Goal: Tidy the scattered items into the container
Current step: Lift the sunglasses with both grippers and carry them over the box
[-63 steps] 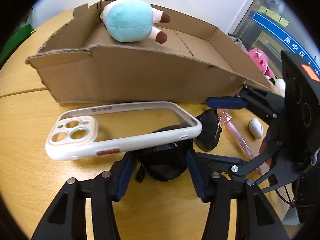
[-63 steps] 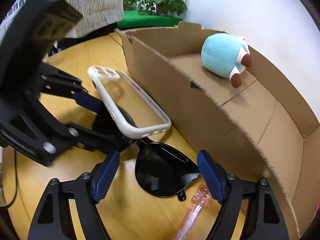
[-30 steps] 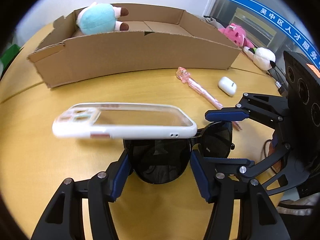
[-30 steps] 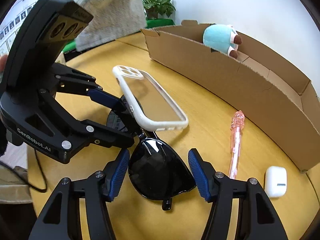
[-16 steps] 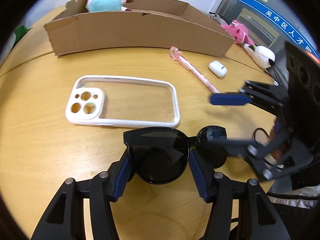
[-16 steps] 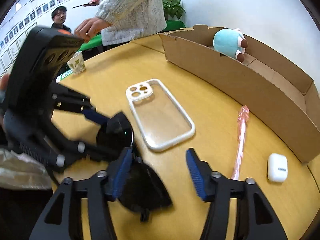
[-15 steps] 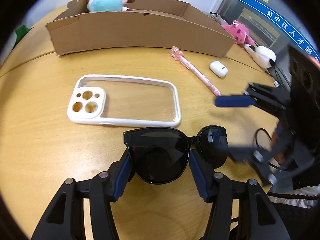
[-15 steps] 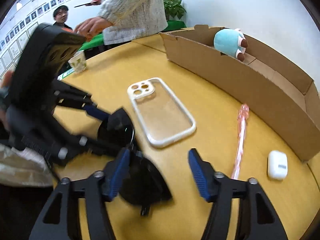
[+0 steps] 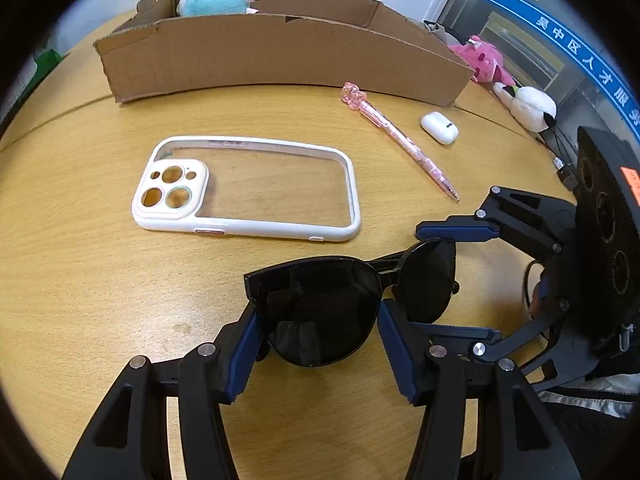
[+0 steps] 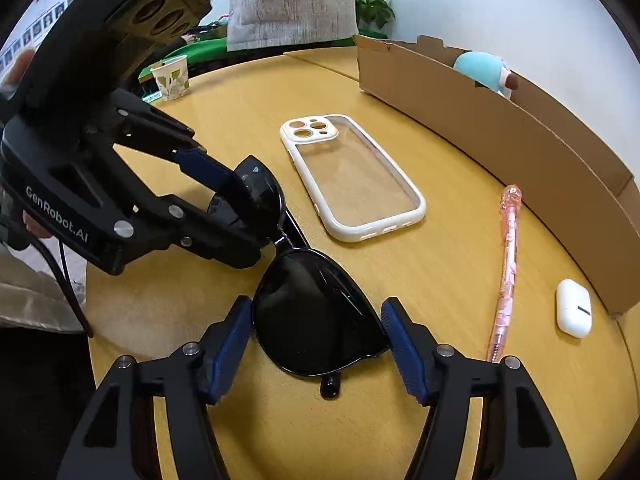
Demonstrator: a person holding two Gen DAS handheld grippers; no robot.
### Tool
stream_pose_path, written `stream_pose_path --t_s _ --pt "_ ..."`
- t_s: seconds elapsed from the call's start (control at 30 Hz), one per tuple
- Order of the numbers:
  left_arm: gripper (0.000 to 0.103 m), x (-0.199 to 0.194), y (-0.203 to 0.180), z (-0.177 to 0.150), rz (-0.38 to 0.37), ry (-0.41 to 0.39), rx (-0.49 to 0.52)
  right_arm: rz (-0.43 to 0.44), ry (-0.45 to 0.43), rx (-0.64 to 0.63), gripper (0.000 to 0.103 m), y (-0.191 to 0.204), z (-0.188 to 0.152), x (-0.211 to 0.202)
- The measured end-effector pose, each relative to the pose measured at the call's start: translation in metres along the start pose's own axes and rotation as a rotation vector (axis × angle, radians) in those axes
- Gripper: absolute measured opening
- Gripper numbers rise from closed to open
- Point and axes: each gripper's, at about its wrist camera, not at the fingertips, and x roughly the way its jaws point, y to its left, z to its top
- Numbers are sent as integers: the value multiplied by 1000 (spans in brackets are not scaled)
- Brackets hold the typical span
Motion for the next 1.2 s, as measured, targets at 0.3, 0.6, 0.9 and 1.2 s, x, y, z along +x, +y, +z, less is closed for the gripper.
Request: stream_pose_path --t_s 0.3,0.6,0.9,1.2 --pt "57 -25 -2 19 -40 -67 1 -21 -33 11 70 -11 11 -24" --pt "57 -81 -7 107 -20 -220 108 -111 -136 -39 70 -58 80 -74" --pt "57 -129 -11 202 -2 -351 195 -238 -219 -113 70 -113 161 -117" --pt "56 -145 -21 283 -47 -420 244 -296 -212 -149 70 -181 219 -148"
